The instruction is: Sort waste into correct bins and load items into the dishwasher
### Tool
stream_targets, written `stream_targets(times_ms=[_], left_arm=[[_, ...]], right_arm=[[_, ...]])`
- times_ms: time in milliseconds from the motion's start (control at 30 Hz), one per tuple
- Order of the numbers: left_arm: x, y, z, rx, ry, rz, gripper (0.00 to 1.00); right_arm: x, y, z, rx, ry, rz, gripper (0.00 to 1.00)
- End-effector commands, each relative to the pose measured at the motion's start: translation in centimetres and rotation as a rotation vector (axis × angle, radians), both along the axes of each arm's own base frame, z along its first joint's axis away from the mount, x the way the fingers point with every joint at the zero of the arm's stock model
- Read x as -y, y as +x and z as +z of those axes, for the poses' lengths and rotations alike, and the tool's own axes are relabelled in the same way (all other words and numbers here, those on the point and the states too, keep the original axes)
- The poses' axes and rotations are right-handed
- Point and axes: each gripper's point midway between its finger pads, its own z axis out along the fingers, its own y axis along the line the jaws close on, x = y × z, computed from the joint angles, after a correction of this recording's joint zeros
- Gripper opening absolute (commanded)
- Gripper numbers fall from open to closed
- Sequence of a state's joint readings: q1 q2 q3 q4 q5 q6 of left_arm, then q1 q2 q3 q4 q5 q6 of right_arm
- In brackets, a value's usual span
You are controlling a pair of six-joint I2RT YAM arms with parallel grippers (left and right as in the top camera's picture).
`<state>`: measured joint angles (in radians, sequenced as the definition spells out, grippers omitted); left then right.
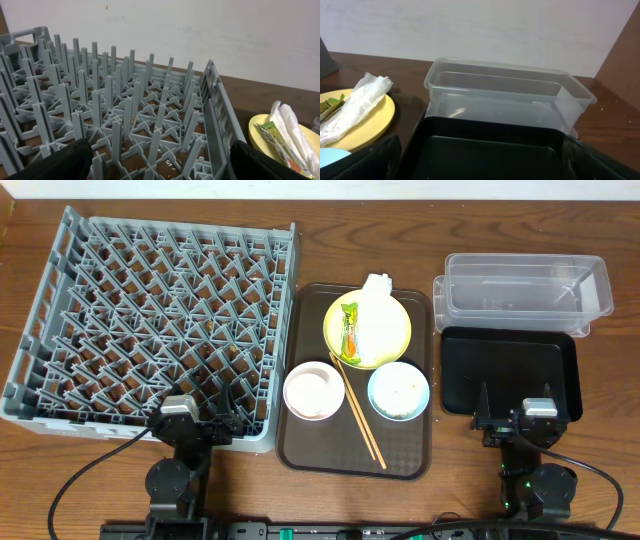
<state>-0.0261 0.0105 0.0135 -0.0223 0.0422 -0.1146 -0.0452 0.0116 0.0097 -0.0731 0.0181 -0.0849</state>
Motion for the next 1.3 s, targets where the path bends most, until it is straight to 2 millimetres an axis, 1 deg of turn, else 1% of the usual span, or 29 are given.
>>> stream_targets(times_ms=[0,200,300,467,600,733,767,867,967,1133,1267], left_arm=[[-0.6,-0.1,-1.5,-0.053,0.011,0.031,0.91],[-0.6,-0.2,-1.3,-0.048,0.010,0.032,0.91],[-0.6,-0.2,-0.3,-0.037,0.010,0.032,0.91],[-0.6,-0.1,1.0,-0.067,0.010,0.031,0.91],[-0.6,0.0,1.9,-0.176,0.014,0.031,0.91],[-0.6,0.4,3.1,-0.285,0.019,0.030,0.91],[-0.6,0.7,3.6,-0.335,0.021,0.029,0.91],[-0.5,1.2,3.9,-0.436,0.024,0.026,0.91],[-0.5,1.5,4.0,-0.535,0.027,0.025,0.91],[-0.5,0.9,3.9,-0.709,0.033,0.024,0.91],[-0.5,0.1,3.7,-0.786,0.036,0.024,0.91]], right_arm=[[0.3,0.0,0.0,0.004,-0.007,-0.016,0.99],[0.5,0.0,0.0,0.007,0.013,-0.023,0.99],[1.2,-0.1,0.1,0.017,0.088,-0.071,0.99],[1.2,-0.3,0.6,0.008,0.147,-0.081,0.99],[1.2,-0.5,2.0,-0.025,0.178,-0.086,0.99],[1.2,-0.1,3.8,-0.076,0.193,-0.093,0.99],[1.2,0.2,4.4,-0.108,0.207,-0.096,0.99],[1.0,1.2,5.2,-0.199,0.218,-0.093,0.99],[1.1,2.1,5.3,-0.320,0.219,-0.104,0.99],[1.2,3.3,5.2,-0.528,0.218,-0.126,0.99],[1.2,4.6,5.8,-0.588,0.221,-0.129,0.99]])
